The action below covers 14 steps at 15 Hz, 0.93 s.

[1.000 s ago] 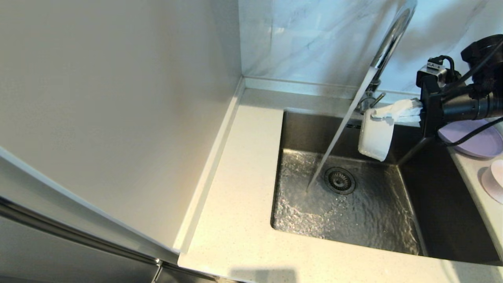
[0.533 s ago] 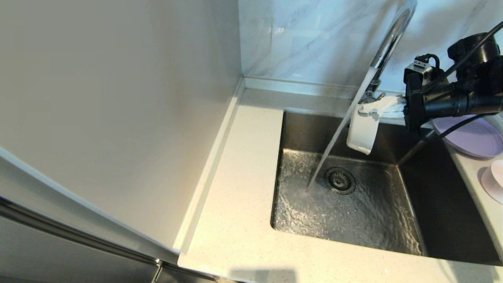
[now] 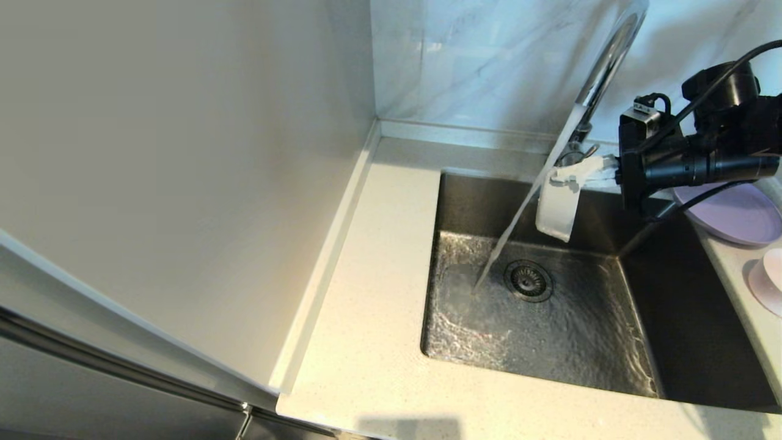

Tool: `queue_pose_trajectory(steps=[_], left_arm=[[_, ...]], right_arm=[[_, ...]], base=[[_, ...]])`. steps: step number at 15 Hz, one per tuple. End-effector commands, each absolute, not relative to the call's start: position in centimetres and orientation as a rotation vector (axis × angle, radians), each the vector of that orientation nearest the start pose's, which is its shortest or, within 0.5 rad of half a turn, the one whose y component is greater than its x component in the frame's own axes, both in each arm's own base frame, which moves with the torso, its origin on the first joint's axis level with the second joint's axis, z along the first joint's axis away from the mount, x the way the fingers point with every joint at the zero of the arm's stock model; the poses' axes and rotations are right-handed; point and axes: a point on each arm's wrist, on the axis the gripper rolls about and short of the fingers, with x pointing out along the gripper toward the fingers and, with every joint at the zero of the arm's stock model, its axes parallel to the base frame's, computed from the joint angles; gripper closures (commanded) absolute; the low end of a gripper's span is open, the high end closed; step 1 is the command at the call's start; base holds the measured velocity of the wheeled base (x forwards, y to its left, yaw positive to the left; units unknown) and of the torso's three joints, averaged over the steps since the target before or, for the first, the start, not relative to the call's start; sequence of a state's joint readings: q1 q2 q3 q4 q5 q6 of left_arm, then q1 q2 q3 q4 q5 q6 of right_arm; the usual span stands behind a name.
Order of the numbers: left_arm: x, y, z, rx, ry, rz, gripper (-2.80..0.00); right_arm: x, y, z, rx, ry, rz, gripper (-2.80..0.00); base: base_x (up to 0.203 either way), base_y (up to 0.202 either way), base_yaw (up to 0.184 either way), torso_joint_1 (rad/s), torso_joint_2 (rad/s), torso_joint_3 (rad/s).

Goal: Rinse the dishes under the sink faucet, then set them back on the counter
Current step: Rinse the bowl, then place the bowl on the table

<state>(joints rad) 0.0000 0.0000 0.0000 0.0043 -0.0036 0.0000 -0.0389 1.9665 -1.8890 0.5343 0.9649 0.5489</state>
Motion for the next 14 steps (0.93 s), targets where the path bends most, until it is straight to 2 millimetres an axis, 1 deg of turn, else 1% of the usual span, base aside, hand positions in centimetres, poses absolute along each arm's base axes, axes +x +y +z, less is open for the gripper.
queue_pose_trajectory(steps=[1, 6, 8, 9, 10, 12, 14], left_arm=[[-2.3, 0.0, 7.5, 0.000, 0.005, -0.003, 0.00], [-2.3, 0.0, 7.5, 0.000, 0.005, -0.003, 0.00], [-2.3, 0.0, 7.5, 0.000, 0.005, -0.003, 0.00], [-2.3, 0.0, 7.5, 0.000, 0.005, -0.004, 0.00], [-2.3, 0.0, 7.5, 0.000, 0.005, -0.003, 0.00], [-2.3, 0.0, 7.5, 0.000, 0.005, -0.004, 0.00], [-2.3, 0.0, 7.5, 0.000, 0.005, -0.003, 0.00]], right_arm=[[37.4, 0.4, 28.4, 0.807, 0.804, 0.733, 0.00], [36.8, 0.1, 28.6, 0.811, 0.802, 0.724, 0.00], [35.6, -0.7, 28.9, 0.823, 0.798, 0.698, 0.00], [34.7, -1.3, 29.1, 0.829, 0.791, 0.680, 0.00], [33.3, -2.0, 29.7, 0.831, 0.772, 0.664, 0.00], [30.0, -2.9, 31.2, 0.824, 0.721, 0.638, 0.00], [26.6, -4.4, 33.5, 0.813, 0.627, 0.612, 0.00]], base=[[0.000, 0.000, 0.000, 0.000, 0.00, 0.000], [0.000, 0.000, 0.000, 0.000, 0.00, 0.000], [0.000, 0.000, 0.000, 0.000, 0.00, 0.000], [0.000, 0.000, 0.000, 0.000, 0.00, 0.000], [0.000, 0.000, 0.000, 0.000, 0.00, 0.000], [0.000, 0.000, 0.000, 0.000, 0.00, 0.000], [0.000, 0.000, 0.000, 0.000, 0.00, 0.000]])
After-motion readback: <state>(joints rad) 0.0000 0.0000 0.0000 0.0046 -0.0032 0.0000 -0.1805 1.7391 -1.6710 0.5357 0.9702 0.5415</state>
